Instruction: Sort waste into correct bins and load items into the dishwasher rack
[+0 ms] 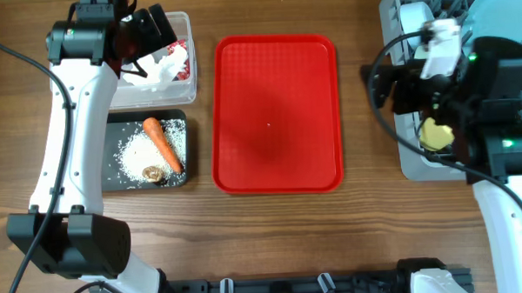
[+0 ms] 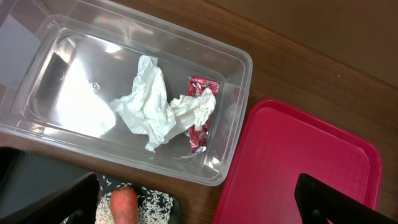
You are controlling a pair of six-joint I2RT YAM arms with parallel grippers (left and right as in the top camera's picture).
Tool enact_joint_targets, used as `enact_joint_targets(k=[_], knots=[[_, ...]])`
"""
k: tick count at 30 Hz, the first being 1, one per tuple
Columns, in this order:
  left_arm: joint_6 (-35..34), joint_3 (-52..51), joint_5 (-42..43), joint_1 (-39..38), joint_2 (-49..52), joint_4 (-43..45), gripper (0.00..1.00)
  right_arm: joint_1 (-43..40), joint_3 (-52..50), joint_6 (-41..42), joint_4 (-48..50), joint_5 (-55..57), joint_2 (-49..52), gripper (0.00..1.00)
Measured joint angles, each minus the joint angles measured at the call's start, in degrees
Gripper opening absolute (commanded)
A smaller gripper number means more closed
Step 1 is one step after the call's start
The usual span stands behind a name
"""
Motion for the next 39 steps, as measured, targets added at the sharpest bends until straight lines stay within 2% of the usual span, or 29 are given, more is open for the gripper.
enact_joint_targets(k=[4, 13, 19, 23, 27, 31, 34, 36, 39], knots=[[0.0, 0.0, 0.0, 0.0, 0.0, 0.0, 1.0, 2.64, 0.0, 1.53, -0.79, 0.59, 0.59, 1.0], [0.0, 0.0, 0.0, 0.0, 0.0, 0.0, 1.0, 2.67, 0.0, 2.05, -1.84, 1.73, 1.42, 1.0], [0.0, 0.0, 0.0, 0.0, 0.0, 0.0, 1.0, 2.64, 0.0, -0.83, -1.27, 5.92, 1.42, 1.0], [0.0, 0.0, 0.0, 0.0, 0.0, 0.0, 1.0, 2.69, -1.46, -2.49, 4.13, 9.73, 0.24, 1.0], [0.0, 0.0, -0.02, 0.0, 0.0, 0.0, 1.0, 2.69, -10.84, -5.05, 18.29, 12.41, -6.75, 1.0], [0.0, 0.0, -0.02, 0.0, 0.0, 0.0, 1.0, 2.69, -25.83, -8.98, 29.86, 13.46, -18.51, 1.0], [0.0, 0.0, -0.02, 0.0, 0.0, -0.02, 1.0, 2.69, -36.54, -11.54, 34.23, 13.66, -26.97, 1.0], [0.0, 0.0, 0.0, 0.0, 0.0, 0.0, 1.0, 2.69, -47.21, -13.66, 35.67, 13.81, -36.54, 1.0], [-0.02, 0.0, 0.0, 0.0, 0.07, 0.28, 1.0, 2.69, -54.03, -14.67, 37.64, 14.1, -44.39, 1.0]])
